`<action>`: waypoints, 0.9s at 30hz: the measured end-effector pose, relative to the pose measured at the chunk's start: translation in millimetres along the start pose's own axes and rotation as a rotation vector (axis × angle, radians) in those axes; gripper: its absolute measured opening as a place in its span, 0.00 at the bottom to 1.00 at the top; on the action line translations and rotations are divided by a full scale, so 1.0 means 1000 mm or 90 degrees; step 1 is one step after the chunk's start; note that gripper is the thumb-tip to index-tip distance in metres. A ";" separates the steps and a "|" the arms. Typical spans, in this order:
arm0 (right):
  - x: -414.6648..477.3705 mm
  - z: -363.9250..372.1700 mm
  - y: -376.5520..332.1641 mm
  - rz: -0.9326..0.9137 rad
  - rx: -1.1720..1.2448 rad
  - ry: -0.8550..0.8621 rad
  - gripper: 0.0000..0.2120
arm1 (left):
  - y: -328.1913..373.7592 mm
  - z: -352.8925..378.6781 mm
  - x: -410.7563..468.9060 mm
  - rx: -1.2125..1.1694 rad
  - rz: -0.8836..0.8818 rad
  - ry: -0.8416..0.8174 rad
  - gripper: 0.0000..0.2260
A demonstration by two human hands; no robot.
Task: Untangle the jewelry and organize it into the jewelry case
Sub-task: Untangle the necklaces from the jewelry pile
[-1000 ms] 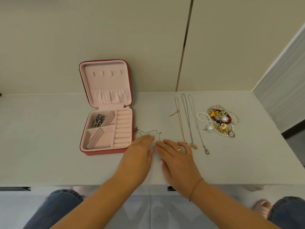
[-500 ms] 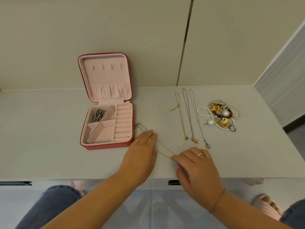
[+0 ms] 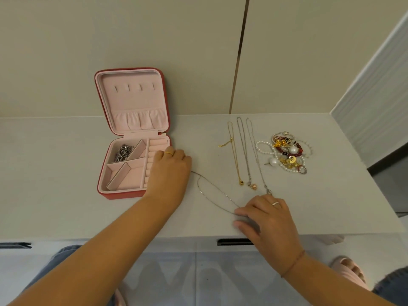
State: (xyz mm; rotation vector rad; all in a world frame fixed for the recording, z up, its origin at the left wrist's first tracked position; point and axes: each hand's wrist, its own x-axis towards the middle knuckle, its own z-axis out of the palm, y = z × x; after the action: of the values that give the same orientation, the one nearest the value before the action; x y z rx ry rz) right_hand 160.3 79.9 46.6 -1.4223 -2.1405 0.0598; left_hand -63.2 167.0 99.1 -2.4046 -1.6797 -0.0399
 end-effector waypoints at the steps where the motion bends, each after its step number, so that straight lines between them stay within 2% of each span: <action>1: -0.001 0.000 0.000 -0.014 -0.005 0.002 0.15 | 0.000 -0.003 0.003 0.044 -0.016 -0.032 0.13; 3: -0.005 -0.001 0.001 -0.042 -0.018 0.006 0.16 | 0.002 -0.004 0.005 0.101 -0.043 -0.053 0.11; 5: -0.010 -0.002 0.002 -0.062 -0.020 0.015 0.16 | 0.004 -0.004 0.006 0.127 -0.034 -0.028 0.13; 11: -0.027 -0.001 0.009 -0.129 -0.023 0.056 0.10 | 0.007 0.004 0.003 0.140 -0.035 0.003 0.14; 14: -0.030 0.000 0.005 -0.150 -0.017 0.092 0.08 | 0.012 0.006 -0.001 0.119 -0.035 -0.033 0.10; 18: -0.030 0.002 0.002 -0.142 0.008 0.113 0.09 | 0.013 0.008 -0.004 0.106 -0.054 -0.047 0.12; 22: -0.029 -0.003 -0.001 -0.076 0.056 0.034 0.10 | 0.015 0.013 -0.006 0.145 -0.047 0.027 0.10; 24: -0.020 -0.013 -0.004 0.015 0.124 -0.007 0.09 | 0.016 0.017 -0.010 0.138 -0.055 0.047 0.10; 27: 0.013 -0.031 -0.005 0.168 0.252 0.000 0.04 | 0.019 0.019 -0.013 0.097 -0.064 0.078 0.10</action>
State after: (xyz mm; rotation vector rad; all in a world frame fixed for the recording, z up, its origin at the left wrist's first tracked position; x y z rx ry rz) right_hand 167.6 80.4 79.9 -1.4467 -1.7993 0.5502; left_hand -52.2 152.5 76.0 -2.1613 -1.6825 -0.0695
